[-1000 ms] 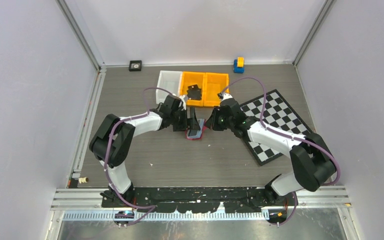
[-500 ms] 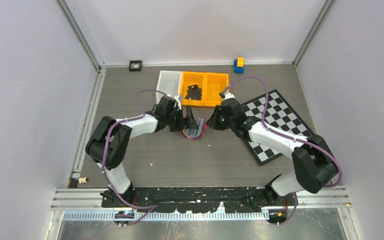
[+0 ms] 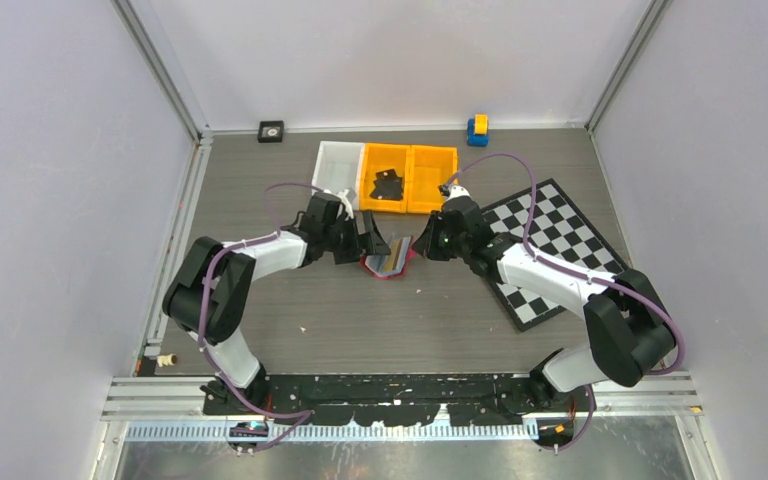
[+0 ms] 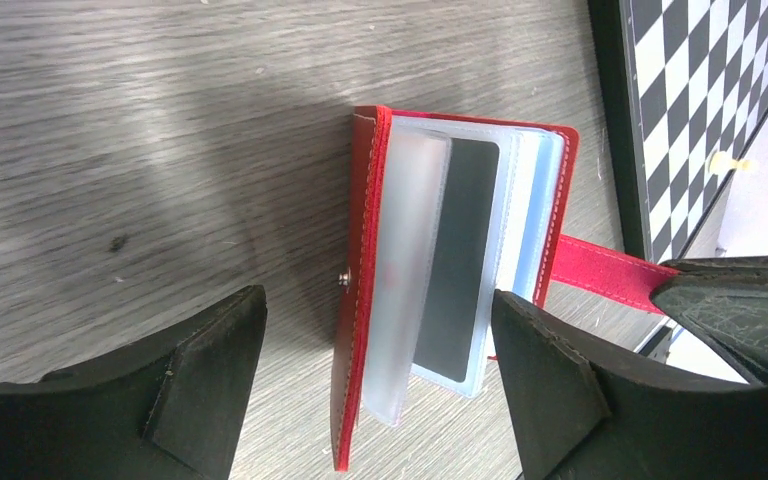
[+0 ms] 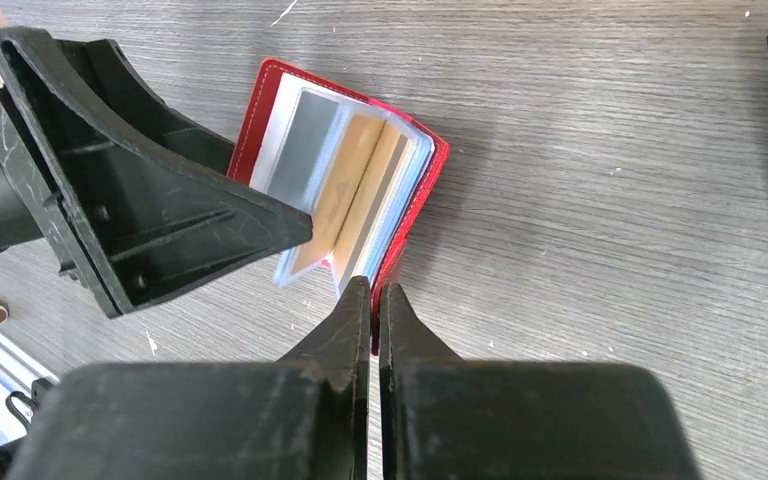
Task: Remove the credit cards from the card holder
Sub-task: Open the card holder at the center of the board.
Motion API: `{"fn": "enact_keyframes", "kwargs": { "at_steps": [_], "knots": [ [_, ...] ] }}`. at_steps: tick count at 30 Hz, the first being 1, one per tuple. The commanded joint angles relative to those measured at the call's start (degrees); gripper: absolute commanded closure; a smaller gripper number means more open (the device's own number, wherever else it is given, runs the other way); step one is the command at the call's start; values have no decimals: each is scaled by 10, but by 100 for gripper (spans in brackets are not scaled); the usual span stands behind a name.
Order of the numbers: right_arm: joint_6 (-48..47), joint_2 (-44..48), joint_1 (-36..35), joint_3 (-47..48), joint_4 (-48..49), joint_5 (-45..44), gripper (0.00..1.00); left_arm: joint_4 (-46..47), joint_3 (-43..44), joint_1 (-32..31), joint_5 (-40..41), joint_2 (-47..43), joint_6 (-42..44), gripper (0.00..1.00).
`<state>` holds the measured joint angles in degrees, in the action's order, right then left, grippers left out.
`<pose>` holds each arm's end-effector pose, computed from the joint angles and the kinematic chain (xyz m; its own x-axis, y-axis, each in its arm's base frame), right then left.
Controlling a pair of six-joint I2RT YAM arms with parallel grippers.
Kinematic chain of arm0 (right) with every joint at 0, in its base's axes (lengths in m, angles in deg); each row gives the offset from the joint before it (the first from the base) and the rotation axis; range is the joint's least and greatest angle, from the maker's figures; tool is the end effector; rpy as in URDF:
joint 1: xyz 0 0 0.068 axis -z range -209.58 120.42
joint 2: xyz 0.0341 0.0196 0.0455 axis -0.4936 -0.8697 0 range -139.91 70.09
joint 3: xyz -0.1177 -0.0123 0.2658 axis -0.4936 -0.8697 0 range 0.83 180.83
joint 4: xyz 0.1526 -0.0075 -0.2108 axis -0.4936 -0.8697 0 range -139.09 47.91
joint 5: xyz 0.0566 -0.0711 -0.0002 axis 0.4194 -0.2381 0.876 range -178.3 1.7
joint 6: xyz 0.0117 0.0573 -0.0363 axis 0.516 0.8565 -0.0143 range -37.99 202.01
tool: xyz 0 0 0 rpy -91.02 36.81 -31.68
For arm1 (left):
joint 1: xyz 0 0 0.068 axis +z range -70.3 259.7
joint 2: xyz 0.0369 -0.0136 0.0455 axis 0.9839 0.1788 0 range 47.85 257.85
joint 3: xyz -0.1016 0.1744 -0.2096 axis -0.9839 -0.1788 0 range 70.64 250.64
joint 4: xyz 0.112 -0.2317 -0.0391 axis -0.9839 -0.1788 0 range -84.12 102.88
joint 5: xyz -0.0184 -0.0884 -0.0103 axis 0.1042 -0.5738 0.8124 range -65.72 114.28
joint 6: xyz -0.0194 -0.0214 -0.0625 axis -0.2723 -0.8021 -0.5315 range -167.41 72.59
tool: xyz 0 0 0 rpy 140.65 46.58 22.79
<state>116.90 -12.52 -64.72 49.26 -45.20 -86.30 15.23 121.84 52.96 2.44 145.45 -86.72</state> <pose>0.2622 0.1870 0.2280 -0.7485 0.1723 -0.6404 -0.2070 0.8567 0.4724 0.3115 -0.1802 0.1712 -0.8964 -0.2068 -0.3922 0.1146 0.7465 -0.6555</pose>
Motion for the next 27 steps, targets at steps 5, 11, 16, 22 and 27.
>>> {"fn": "enact_keyframes", "kwargs": {
  "at_steps": [5,11,16,22,27],
  "knots": [
    [7,10,1,23,10,-8,100,55,-16,19,-43,-14,-19,7],
    [7,5,1,26,7,-5,100,81,-23,17,-68,-16,-25,3],
    [7,2,1,28,7,-3,100,77,-22,17,-64,-14,-26,4],
    [7,-2,2,31,-6,-17,99,64,-27,18,-39,-36,-19,24],
    [9,-12,3,38,-14,-18,99,60,-33,18,-25,-49,-15,34]
  ]
}}
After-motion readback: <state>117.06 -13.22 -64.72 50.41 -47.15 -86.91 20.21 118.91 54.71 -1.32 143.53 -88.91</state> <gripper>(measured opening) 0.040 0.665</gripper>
